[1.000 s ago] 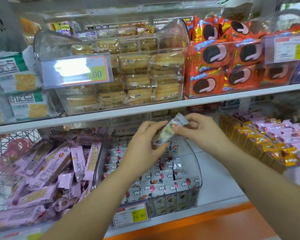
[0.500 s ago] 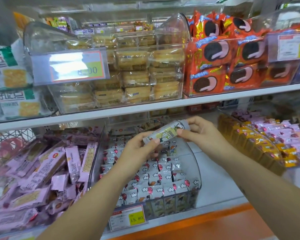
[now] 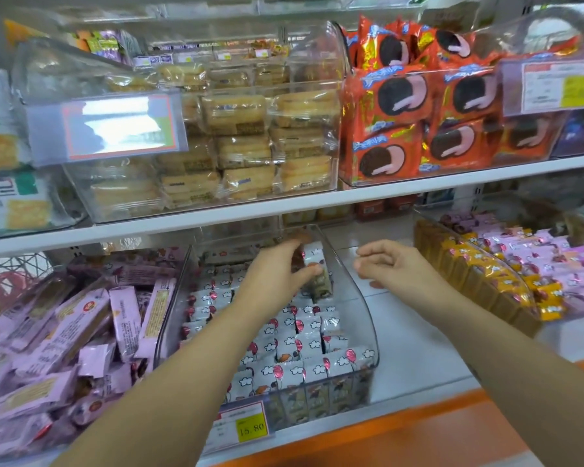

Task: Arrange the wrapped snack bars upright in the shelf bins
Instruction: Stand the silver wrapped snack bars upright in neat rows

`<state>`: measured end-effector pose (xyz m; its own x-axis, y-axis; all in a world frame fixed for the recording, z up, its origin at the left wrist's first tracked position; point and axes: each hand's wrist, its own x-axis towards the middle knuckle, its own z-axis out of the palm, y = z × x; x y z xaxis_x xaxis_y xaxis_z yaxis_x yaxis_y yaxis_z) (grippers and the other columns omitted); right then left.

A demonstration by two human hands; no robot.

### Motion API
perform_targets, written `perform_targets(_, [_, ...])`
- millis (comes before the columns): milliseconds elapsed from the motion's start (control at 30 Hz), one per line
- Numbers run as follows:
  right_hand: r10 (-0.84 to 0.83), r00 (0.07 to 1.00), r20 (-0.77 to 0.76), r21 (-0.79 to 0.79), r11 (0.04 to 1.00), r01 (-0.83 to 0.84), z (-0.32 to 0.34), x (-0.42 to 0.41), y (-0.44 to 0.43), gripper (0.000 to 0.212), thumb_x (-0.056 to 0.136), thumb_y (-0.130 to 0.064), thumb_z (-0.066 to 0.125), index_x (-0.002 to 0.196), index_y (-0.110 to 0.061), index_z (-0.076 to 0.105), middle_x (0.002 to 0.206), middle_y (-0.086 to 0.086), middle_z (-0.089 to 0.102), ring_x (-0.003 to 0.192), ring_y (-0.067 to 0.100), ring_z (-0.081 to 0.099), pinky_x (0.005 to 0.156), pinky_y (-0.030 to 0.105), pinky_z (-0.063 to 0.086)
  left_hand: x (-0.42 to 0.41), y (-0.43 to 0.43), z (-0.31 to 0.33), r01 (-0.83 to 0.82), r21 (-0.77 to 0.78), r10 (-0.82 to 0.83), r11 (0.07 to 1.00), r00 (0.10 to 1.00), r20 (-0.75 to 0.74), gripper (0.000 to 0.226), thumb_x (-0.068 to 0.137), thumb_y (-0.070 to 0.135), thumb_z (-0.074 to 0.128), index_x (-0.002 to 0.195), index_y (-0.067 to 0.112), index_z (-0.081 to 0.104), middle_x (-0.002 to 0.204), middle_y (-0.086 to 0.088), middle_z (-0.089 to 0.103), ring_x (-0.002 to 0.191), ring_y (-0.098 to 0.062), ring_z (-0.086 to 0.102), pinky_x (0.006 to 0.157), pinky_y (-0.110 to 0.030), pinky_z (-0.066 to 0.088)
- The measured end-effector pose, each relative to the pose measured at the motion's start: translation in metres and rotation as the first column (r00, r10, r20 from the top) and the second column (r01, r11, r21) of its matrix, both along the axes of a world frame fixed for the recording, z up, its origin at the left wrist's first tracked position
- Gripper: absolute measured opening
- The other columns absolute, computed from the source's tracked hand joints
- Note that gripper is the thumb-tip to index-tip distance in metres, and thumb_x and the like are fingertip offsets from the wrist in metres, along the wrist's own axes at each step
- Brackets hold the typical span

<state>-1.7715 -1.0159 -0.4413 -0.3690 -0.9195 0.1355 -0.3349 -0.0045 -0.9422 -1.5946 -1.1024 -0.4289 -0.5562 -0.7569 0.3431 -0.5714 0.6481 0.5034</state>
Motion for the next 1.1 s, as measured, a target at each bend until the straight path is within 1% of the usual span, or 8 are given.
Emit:
perform_targets(67, [0.028,0.999,-0.024,0.036,0.999,-0.027,-0.004,-0.001,-0.001,0.022,0.083,-0.025,0.07,0.103,-0.02,0.062,0.099,-0.003,0.067,0.096,0.017,0.064,0.09,0.036,0.051,-0.004,-0.003,-0.006,0.032,-0.011,-0.031,0.999,0.998,0.062,0.046,0.085,0.041,0.065,0.128,0.028,0.053,0.123,0.004,0.061,0.104,-0.016,0.059,0.088,-0.03,0.048])
perform_targets(267, [0.143,0.99,0.01,0.133,0.981,-0.143,-0.013,0.0,-0.002,0.023,0.087,-0.028,0.064,0.109,-0.022,0.058,0.107,-0.002,0.066,0.098,0.016,0.065,0.08,0.026,0.05,-0.004,-0.013,-0.03,0.014,0.018,-0.019,1.0,0.952,0.305,0.019,0.093,0.045,0.051,0.1,0.03,0.062,0.085,0.011,0.063,0.082,-0.016,0.059,0.077,-0.033,0.045])
perform_targets(367, [0.156,0.986,0.066,0.148,0.975,-0.164,-0.015,0.002,-0.003,0.022,0.089,-0.028,0.063,0.11,-0.024,0.057,0.111,-0.001,0.066,0.102,0.018,0.065,0.078,0.023,0.049,-0.001,-0.015,-0.038,0.036,0.043,-0.049,0.998,0.931,0.361,0.036,0.099,0.041,0.038,0.083,0.017,0.061,0.072,0.003,0.058,0.074,-0.019,0.054,0.068,-0.03,0.039])
perform_targets(467, [0.162,0.984,0.076,0.147,0.974,-0.172,-0.015,0.002,-0.004,0.018,0.088,-0.028,0.063,0.105,-0.027,0.058,0.111,-0.001,0.066,0.102,0.018,0.065,0.078,0.024,0.049,0.003,-0.019,-0.036,0.037,0.042,-0.048,0.998,0.955,0.294,0.037,0.099,0.039,0.038,0.081,0.021,0.064,0.085,-0.005,0.065,0.075,-0.021,0.059,0.073,-0.029,0.046])
perform_targets(600, [0.173,0.982,0.071,0.147,0.972,-0.182,-0.017,0.001,-0.005,0.016,0.087,-0.03,0.064,0.102,-0.029,0.059,0.11,-0.002,0.067,0.101,0.019,0.065,0.083,0.028,0.05,0.012,-0.033,-0.029,-0.305,-0.067,0.303,0.95,0.952,-0.034,0.023,0.094,0.027,0.051,0.113,0.021,0.06,0.096,-0.003,0.062,0.069,-0.019,0.06,0.059,-0.026,0.045])
perform_targets(700, [0.178,0.982,0.058,0.146,0.972,-0.185,-0.018,0.0,-0.006,0.014,0.086,-0.03,0.065,0.099,-0.03,0.06,0.108,-0.001,0.068,0.1,0.02,0.066,0.088,0.031,0.05,0.02,-0.045,-0.029,-0.443,-0.049,0.442,0.895,0.897,-0.033,0.022,0.089,0.029,0.057,0.109,0.019,0.055,0.095,-0.005,0.06,0.071,-0.024,0.059,0.055,-0.028,0.045])
perform_targets(800, [0.175,0.983,0.059,0.141,0.973,-0.182,-0.018,0.0,-0.006,0.014,0.086,-0.031,0.065,0.099,-0.03,0.06,0.107,-0.002,0.068,0.099,0.019,0.066,0.089,0.032,0.05,0.019,-0.047,-0.03,-0.421,0.044,0.42,0.906,0.907,0.034,0.019,0.09,0.028,0.059,0.101,0.014,0.056,0.07,0.001,0.054,0.064,-0.021,0.054,0.056,-0.027,0.042])
perform_targets(1100, [0.067,0.997,-0.049,0.057,0.996,-0.064,-0.005,0.005,-0.001,0.026,0.087,-0.032,0.064,0.113,-0.026,0.06,0.107,-0.01,0.063,0.097,0.0,0.057,0.074,0.009,0.038,0.035,-0.01,-0.021,-0.221,0.033,0.223,0.975,0.972,-0.072,0.038,0.088,0.029,0.064,0.124,0.021,0.059,0.089,0.004,0.06,0.074,-0.009,0.057,0.06,-0.019,0.04])
